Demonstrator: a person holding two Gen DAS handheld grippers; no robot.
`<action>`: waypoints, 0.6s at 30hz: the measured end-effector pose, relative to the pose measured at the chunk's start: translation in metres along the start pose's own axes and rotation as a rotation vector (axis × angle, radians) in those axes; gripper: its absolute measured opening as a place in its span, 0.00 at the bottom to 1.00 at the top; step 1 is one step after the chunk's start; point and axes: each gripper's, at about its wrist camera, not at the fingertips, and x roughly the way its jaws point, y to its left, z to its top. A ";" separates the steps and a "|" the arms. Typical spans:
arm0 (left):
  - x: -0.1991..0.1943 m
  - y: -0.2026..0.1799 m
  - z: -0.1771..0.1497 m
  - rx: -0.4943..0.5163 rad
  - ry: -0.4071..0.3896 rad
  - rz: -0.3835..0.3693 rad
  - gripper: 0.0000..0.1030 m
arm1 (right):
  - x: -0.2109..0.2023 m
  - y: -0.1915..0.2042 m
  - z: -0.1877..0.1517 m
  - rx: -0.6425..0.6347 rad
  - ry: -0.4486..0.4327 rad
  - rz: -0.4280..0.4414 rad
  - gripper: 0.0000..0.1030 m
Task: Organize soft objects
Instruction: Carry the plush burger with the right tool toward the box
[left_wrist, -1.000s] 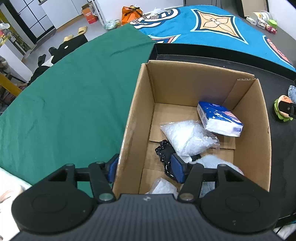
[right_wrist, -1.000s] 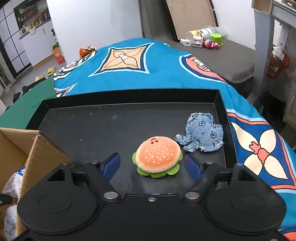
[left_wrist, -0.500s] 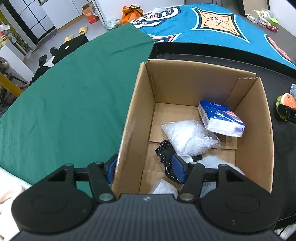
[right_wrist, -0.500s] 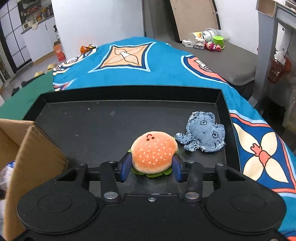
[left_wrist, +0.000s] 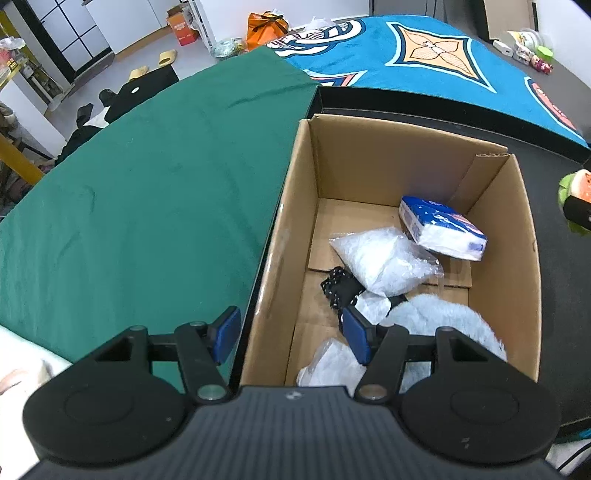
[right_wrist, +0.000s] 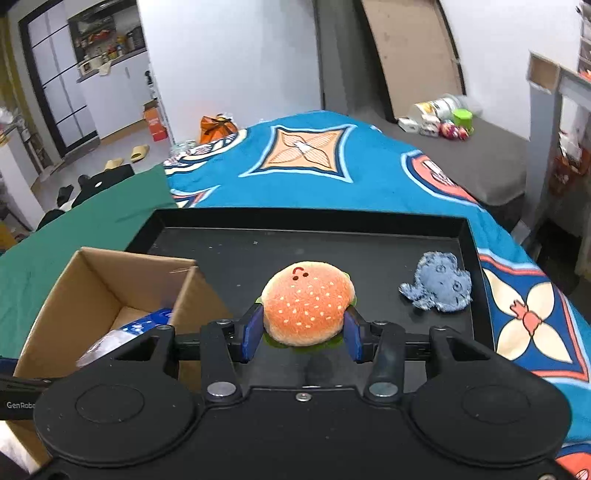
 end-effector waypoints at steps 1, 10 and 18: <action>-0.001 0.002 -0.001 -0.001 -0.003 -0.005 0.58 | -0.001 0.002 0.000 -0.004 -0.001 0.001 0.43; -0.007 0.021 -0.016 -0.048 -0.018 -0.046 0.58 | -0.015 0.018 0.000 -0.031 -0.006 0.016 0.43; -0.009 0.037 -0.025 -0.067 -0.018 -0.089 0.54 | -0.028 0.033 0.005 -0.045 -0.045 0.068 0.43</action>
